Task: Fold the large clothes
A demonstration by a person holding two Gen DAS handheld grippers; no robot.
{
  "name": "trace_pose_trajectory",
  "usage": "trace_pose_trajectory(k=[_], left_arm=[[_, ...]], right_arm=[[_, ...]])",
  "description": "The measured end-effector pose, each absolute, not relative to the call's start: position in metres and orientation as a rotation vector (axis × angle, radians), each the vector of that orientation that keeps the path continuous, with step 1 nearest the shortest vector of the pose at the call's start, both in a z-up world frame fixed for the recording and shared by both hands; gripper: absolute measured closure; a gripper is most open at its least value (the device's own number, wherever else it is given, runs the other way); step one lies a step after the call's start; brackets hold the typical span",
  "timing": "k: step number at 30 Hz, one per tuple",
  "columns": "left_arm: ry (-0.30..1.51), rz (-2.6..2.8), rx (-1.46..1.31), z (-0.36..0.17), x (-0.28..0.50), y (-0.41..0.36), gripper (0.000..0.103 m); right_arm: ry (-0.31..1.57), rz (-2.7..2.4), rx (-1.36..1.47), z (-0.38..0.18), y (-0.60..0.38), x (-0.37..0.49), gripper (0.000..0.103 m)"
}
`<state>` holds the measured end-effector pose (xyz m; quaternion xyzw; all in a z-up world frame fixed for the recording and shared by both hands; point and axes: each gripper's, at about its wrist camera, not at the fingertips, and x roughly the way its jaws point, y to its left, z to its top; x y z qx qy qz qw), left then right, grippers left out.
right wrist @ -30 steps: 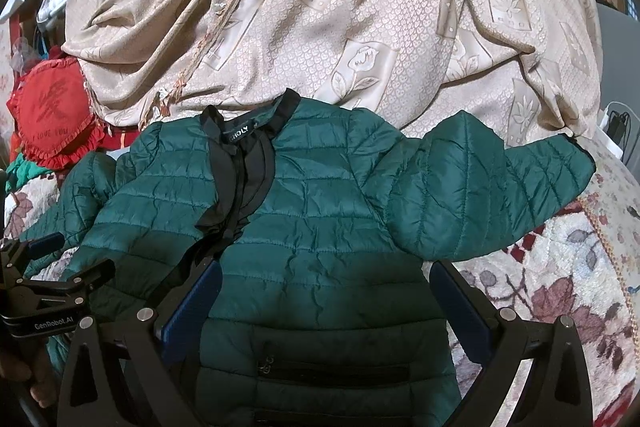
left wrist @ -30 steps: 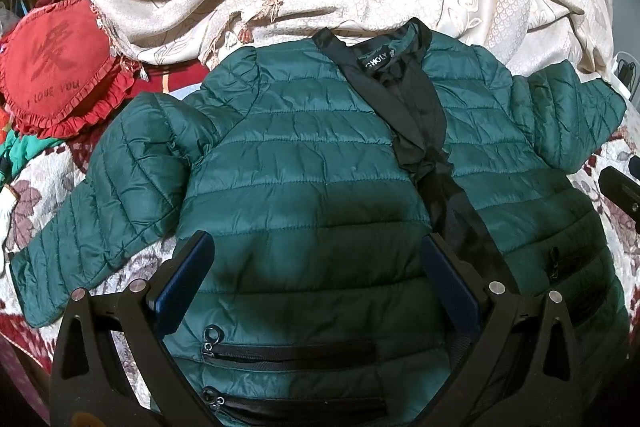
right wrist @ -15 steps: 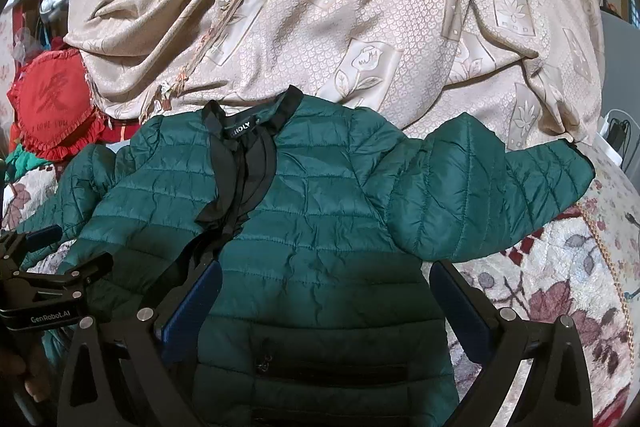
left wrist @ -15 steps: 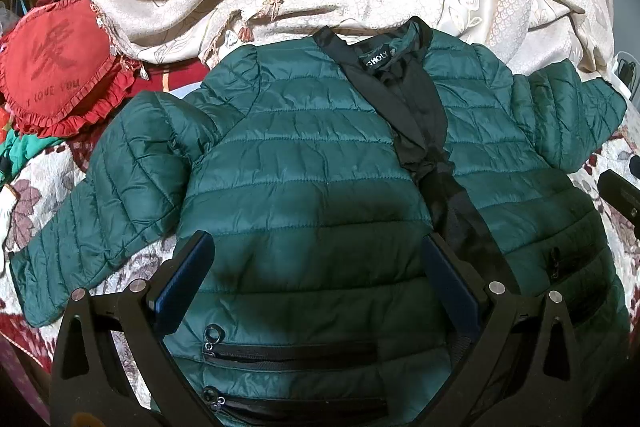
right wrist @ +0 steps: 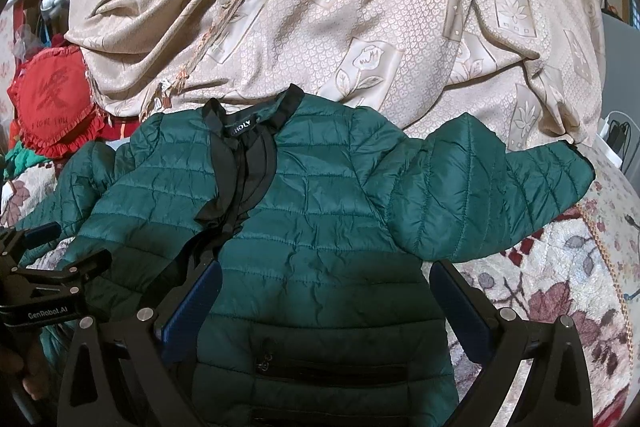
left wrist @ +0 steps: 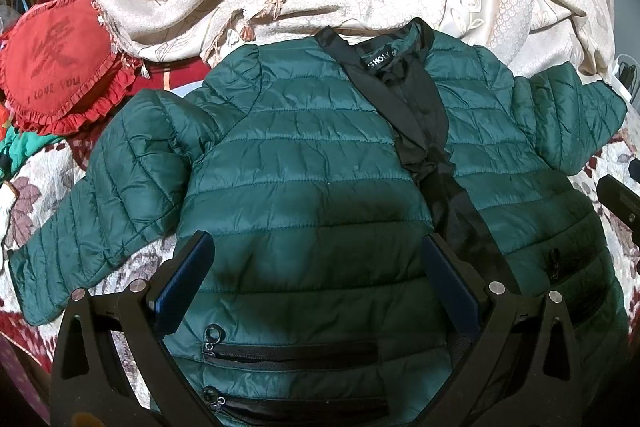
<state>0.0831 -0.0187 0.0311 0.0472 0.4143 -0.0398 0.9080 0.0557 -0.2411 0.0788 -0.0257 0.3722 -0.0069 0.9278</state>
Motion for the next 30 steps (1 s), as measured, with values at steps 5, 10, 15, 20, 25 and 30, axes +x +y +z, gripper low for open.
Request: trace_pose_trajectory(k=[5,10,15,20,25,30], left_arm=[[0.856,-0.079,0.085,0.031,0.083,-0.015,0.000],[0.857,-0.079,0.083,0.031,0.083,-0.014,0.000],[0.858,-0.079,0.084,0.031,0.083,-0.014,0.000],[0.859,-0.079,0.081,0.031,0.083,-0.014,0.000],[0.859,-0.079,0.081,0.031,0.084,-0.014,0.001],[0.855,-0.080,0.080,0.031,0.084,-0.014,0.000]], right_arm=[[0.763,-0.013,-0.055,0.078,-0.241,0.056,0.000],[0.762,-0.014,-0.054,0.078,-0.240,0.056,0.000],[0.762,-0.013,-0.054,0.078,-0.240,0.056,0.000],[0.759,-0.007,-0.065,0.077,-0.239,0.055,0.000],[0.718,0.004,-0.091,0.079,-0.235,0.051,0.000],[0.702,-0.001,-0.136,0.077,-0.228,0.050,0.000]])
